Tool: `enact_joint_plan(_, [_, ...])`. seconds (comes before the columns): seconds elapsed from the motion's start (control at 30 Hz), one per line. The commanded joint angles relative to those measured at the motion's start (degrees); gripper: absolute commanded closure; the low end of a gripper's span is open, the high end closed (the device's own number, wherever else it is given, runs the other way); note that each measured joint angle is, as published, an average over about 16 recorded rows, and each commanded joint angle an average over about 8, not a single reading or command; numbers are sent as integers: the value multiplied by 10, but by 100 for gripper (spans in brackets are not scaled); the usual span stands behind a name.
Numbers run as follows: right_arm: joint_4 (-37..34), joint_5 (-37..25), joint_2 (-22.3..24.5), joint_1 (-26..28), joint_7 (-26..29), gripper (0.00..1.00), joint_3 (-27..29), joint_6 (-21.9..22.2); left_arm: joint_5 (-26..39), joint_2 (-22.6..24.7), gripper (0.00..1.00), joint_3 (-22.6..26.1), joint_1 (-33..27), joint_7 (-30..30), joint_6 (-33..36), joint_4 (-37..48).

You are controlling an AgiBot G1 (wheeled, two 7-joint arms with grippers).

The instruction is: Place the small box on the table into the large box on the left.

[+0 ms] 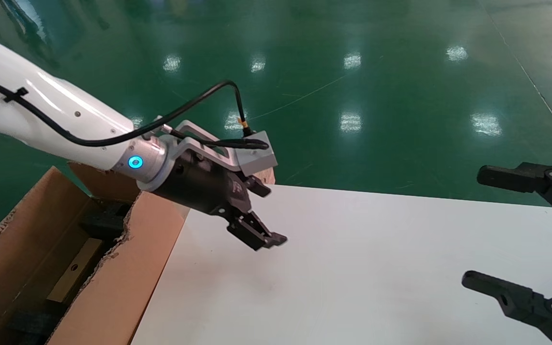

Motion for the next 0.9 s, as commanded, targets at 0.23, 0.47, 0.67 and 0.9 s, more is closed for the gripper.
enact_joint_plan(0.23, [0, 0, 0, 0, 0, 0, 0, 0, -57, -8, 0, -142, 105, 78, 41, 5])
enact_joint_plan(0.47, [0, 0, 0, 0, 0, 0, 0, 0, -106, -15, 0, -265, 195, 146, 76, 9])
enact_joint_plan(0.67, [0, 0, 0, 0, 0, 0, 0, 0, -148, -21, 0, -371, 272, 205, 107, 13])
enact_joint_plan(0.9, [0, 0, 0, 0, 0, 0, 0, 0, -187, -26, 0, -468, 344, 258, 135, 16])
